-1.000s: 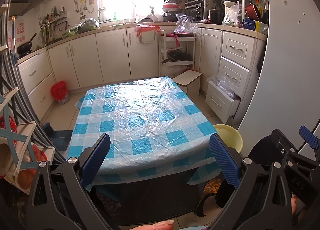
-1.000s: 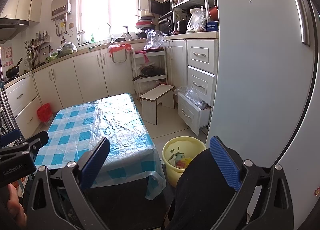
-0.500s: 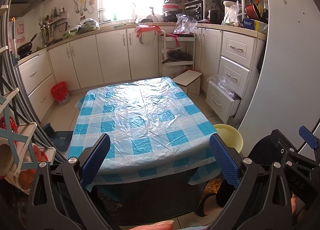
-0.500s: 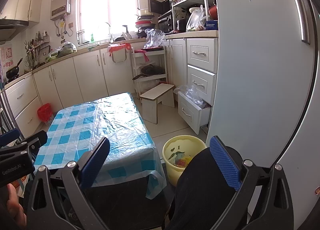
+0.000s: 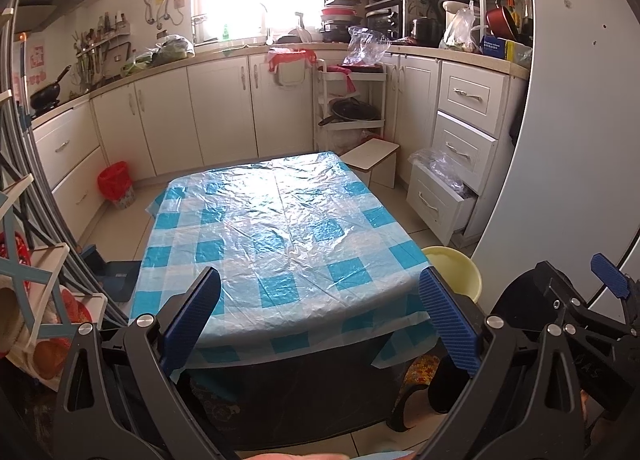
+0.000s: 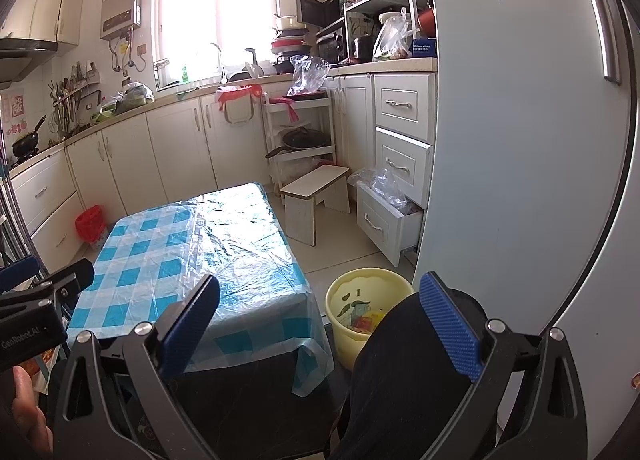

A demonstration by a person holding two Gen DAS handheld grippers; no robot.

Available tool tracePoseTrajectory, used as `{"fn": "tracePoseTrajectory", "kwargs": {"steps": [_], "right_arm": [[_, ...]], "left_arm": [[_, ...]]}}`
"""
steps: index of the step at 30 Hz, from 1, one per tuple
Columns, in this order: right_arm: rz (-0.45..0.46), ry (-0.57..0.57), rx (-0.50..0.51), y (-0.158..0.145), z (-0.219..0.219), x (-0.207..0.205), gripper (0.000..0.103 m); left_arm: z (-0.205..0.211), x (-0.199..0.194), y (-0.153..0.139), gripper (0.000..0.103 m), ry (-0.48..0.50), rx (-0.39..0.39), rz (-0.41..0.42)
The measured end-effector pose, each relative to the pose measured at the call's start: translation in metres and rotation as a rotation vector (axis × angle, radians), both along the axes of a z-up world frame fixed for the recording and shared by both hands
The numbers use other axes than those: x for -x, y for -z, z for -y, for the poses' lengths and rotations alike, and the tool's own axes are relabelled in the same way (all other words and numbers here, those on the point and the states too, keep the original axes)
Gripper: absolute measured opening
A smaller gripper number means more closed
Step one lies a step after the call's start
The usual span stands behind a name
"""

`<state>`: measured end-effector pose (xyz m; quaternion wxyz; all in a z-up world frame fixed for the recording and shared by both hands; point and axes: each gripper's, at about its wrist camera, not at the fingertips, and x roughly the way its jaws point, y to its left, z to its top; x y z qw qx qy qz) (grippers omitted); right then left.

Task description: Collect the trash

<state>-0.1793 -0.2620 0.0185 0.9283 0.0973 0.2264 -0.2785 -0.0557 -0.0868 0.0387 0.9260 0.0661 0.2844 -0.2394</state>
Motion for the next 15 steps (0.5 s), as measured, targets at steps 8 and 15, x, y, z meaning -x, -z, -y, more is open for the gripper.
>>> {"fn": "tracePoseTrajectory", "kwargs": {"steps": [8, 15], "right_arm": [[-0.024, -0.04, 0.001, 0.003, 0.0, -0.01, 0.096], [-0.086, -0.112, 0.032, 0.01, -0.003, -0.057, 0.096]], "left_arm": [[-0.022, -0.033, 0.014, 0.095, -0.064, -0.011, -0.065], [-0.055, -0.088, 0.036, 0.095, -0.168, -0.025, -0.164]]}}
